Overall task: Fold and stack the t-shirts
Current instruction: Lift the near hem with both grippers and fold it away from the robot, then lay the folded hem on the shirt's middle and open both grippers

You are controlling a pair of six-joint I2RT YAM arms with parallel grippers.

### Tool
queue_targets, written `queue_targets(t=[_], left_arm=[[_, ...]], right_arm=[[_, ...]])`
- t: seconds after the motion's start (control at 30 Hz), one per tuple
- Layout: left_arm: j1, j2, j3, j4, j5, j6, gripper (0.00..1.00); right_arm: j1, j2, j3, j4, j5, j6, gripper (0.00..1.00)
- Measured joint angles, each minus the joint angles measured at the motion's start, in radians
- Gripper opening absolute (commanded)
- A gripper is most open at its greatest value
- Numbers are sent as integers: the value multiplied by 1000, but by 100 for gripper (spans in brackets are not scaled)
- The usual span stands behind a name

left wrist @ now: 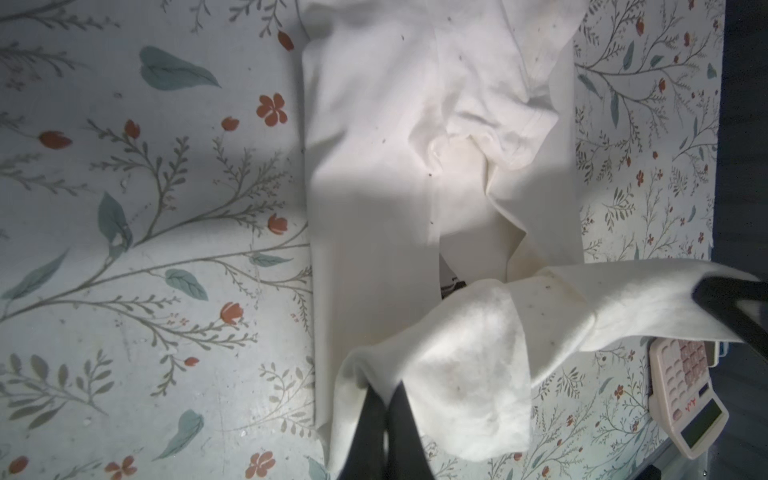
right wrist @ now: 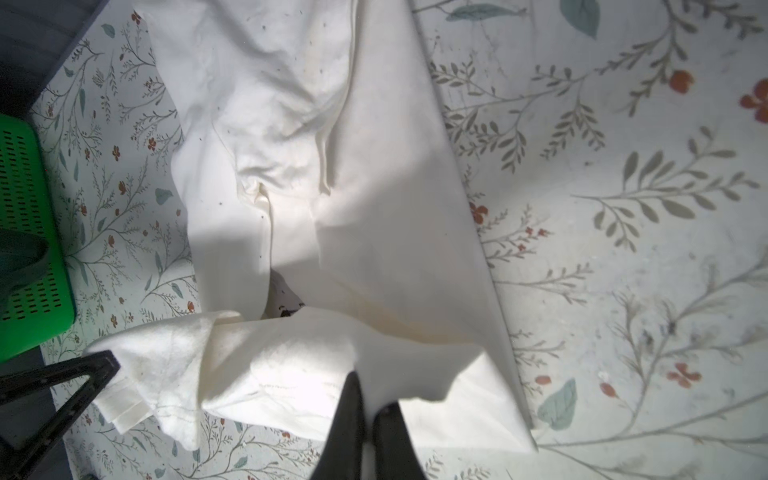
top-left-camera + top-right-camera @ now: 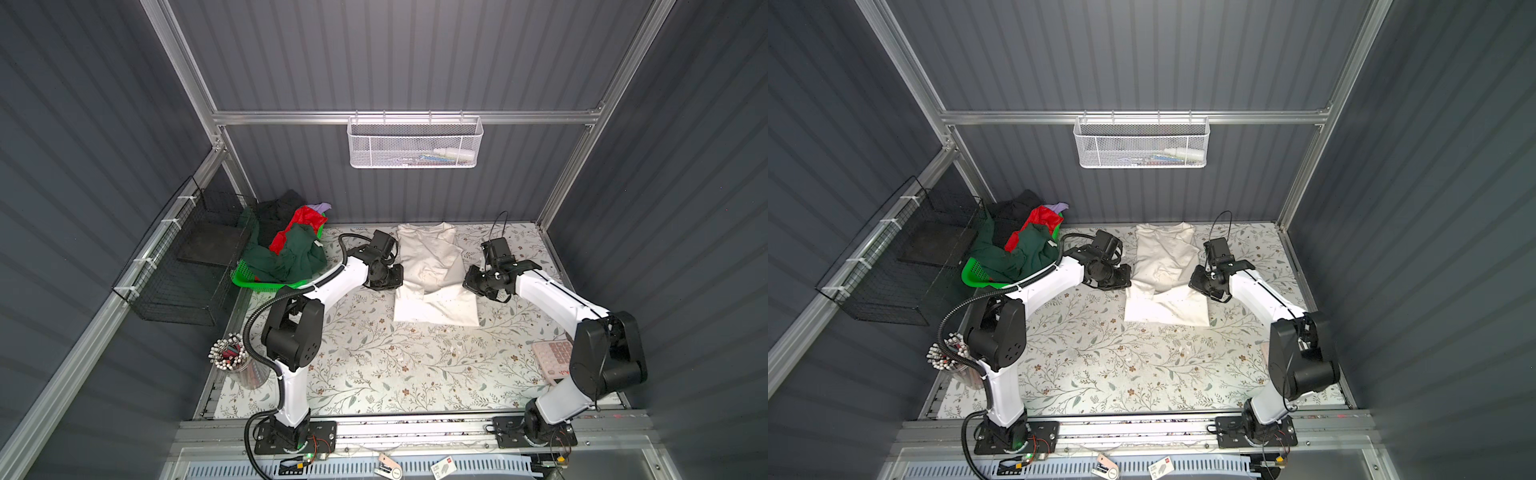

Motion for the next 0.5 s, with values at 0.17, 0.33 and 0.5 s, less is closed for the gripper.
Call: queue_targets(t=[0.17,0.33,0.5], left_arm=[[3,87,92,1,3,7,0],[23,201,179,15,5,26,37],[56,220,175,55,-18,42,65]], right_arm=[[-25,98,71,17,-46,-12,26],[-65,145,92,23,-71,-29,47],[-89,127,84,20,-76,-42,46]])
